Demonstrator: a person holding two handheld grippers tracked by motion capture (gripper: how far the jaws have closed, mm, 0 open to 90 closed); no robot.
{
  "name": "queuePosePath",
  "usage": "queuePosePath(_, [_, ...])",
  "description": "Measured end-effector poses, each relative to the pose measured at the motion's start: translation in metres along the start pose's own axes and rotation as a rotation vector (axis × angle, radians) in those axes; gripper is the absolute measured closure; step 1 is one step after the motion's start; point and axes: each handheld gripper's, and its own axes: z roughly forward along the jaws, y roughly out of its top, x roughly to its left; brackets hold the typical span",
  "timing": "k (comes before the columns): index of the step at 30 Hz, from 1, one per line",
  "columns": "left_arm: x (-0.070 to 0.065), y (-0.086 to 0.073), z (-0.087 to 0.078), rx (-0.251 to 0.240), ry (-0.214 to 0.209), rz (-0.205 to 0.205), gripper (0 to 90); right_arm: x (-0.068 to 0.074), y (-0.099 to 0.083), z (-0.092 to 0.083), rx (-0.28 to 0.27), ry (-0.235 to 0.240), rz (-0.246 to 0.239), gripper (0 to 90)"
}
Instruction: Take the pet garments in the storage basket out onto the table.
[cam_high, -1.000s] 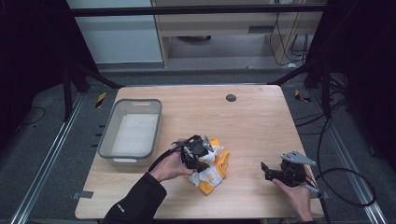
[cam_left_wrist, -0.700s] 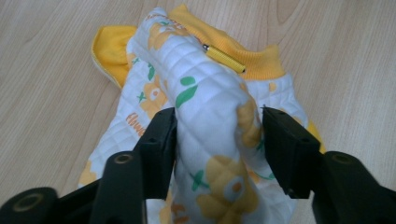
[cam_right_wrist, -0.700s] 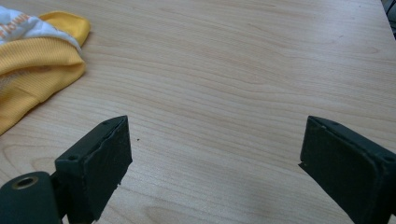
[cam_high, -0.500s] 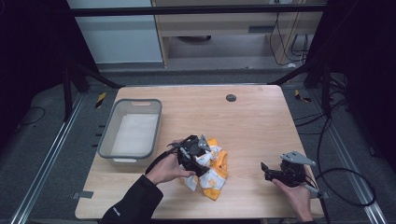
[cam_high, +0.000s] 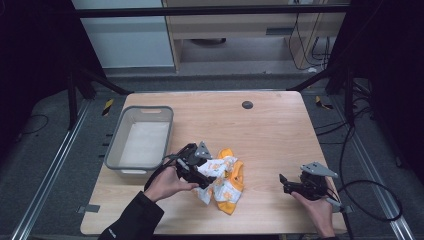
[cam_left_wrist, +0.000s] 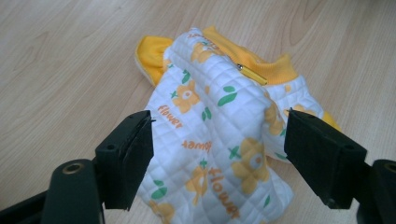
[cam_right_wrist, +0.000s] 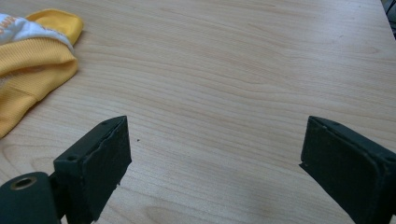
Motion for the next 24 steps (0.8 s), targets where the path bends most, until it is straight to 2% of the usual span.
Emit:
queuePosePath(2, [0.001, -0.007, -0.006, -0.033, 0.014, -0.026, 23.2, 0.0, 0.0, 0.0, -0.001, -0.002, -0.001, 8.3])
queuePosePath(4, [0.002, -0.009, -0.008, -0.045, 0.018, -0.033, 23.2, 0.0, 0.0, 0.0, -0.001, -0.001, -0.001, 8.2])
queuePosePath(7, [0.005, -0.019, -0.015, -0.097, 0.031, -0.076, 23.3, 0.0, 0.0, 0.0, 0.0, -0.002, -0.002, 8.1])
queuePosePath(8, [0.005, -0.019, -0.015, -0.097, 0.031, -0.076, 23.5, 0.0, 0.0, 0.0, 0.0, -0.002, -0.002, 8.1])
queuePosePath(12, [0.009, -0.034, -0.024, -0.174, 0.067, -0.138, 24.5, 0.0, -0.001, 0.0, -0.001, -0.003, 0.0, 8.1])
queuePosePath(15, [0.01, -0.04, -0.027, -0.2, 0.079, -0.151, 24.7, 0.0, -0.001, 0.0, -0.001, -0.002, 0.001, 8.1])
queuePosePath(16, [0.011, -0.047, -0.029, -0.225, 0.093, -0.175, 25.3, 0.0, -0.001, 0.0, 0.0, -0.003, 0.001, 8.1])
queuePosePath(17, [0.011, -0.047, -0.029, -0.225, 0.093, -0.175, 25.9, 0.0, -0.001, 0.0, -0.001, -0.001, 0.003, 8.1])
queuePosePath(20, [0.011, -0.059, -0.033, -0.275, 0.114, -0.213, 26.5, 0.0, -0.001, 0.0, -0.001, -0.003, 0.002, 8.1])
queuePosePath(21, [0.011, -0.066, -0.034, -0.302, 0.134, -0.225, 26.7, 0.0, -0.001, 0.0, -0.002, 0.0, 0.004, 8.1])
queuePosePath(24, [0.011, -0.073, -0.035, -0.327, 0.146, -0.244, 27.2, 0.0, -0.001, 0.0, 0.0, -0.003, 0.002, 8.1])
